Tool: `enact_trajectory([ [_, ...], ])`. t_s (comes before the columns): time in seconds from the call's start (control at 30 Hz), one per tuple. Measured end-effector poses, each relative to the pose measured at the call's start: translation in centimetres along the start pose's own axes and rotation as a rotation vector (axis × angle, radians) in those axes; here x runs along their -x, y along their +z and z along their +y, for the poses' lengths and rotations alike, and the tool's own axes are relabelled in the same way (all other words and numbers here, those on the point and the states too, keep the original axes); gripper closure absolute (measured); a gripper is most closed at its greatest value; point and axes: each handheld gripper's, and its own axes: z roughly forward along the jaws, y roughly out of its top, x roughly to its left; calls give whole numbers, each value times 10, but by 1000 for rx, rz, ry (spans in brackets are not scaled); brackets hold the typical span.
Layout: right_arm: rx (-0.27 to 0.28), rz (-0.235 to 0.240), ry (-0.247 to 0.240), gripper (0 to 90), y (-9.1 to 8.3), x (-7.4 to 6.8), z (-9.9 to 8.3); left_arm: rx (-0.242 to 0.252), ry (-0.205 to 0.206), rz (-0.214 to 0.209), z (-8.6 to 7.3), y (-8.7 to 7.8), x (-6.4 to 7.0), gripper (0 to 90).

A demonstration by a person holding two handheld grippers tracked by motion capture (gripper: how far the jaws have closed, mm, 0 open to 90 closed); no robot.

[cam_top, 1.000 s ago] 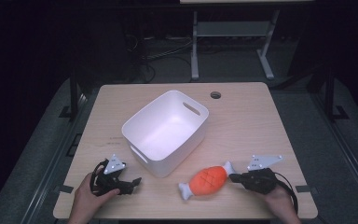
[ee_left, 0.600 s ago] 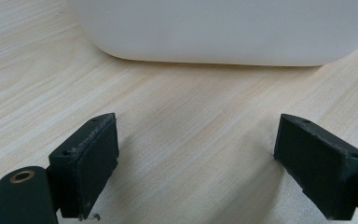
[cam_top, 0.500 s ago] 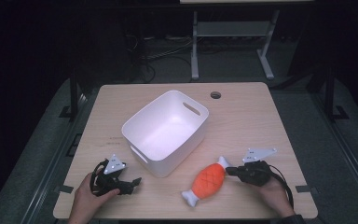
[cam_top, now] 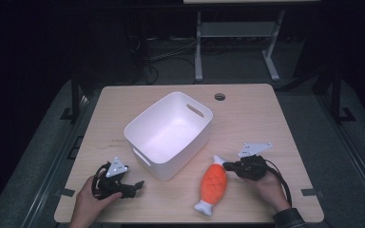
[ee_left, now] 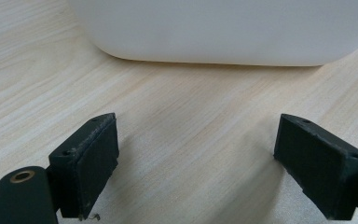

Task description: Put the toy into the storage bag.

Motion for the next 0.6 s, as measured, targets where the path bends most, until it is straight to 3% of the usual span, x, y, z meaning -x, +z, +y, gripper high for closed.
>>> enact_trajectory([
  [0.6, -2, 6, -18, 896, 30, -1, 25, 0, -3, 0, 0, 0, 0, 128],
])
